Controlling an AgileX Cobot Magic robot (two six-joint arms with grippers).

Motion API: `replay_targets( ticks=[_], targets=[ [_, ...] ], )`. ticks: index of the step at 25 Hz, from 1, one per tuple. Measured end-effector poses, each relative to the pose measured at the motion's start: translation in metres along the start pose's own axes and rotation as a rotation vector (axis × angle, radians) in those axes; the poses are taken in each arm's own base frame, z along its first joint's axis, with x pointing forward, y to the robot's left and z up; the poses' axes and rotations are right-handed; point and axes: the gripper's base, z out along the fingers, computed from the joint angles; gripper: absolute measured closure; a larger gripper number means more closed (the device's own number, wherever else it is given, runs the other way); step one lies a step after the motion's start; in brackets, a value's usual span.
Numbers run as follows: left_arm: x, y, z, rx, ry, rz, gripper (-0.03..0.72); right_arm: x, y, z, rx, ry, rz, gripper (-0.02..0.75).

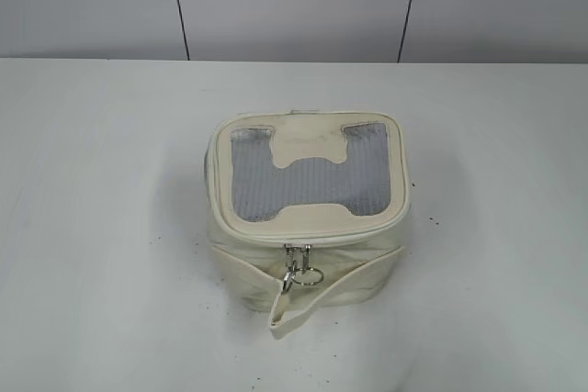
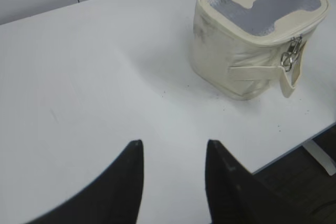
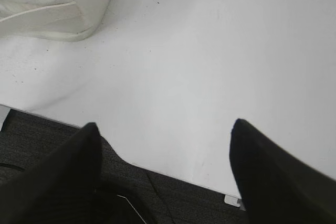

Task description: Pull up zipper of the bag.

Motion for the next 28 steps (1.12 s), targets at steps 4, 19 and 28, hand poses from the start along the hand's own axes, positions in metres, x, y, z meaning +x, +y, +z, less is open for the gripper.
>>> replay_targets(
  ticks=[4, 19, 28],
  targets=[
    [0.001, 0.0006, 0.0009, -0.007, 0.006, 0.0, 0.384, 0.0, 0.0, 0.0, 0.0, 0.0, 0.0, 0.175],
    [0.001, 0.0007, 0.0009, -0.008, 0.006, 0.001, 0.384, -0.0001, 0.0, 0.0, 0.0, -0.001, 0.0, 0.175],
    [0.001, 0.0007, 0.0008, -0.142, 0.008, -0.071, 0.384, 0.0022, -0.0018, -0.0046, 0.081, -0.045, 0.086, 0.175]
  ],
)
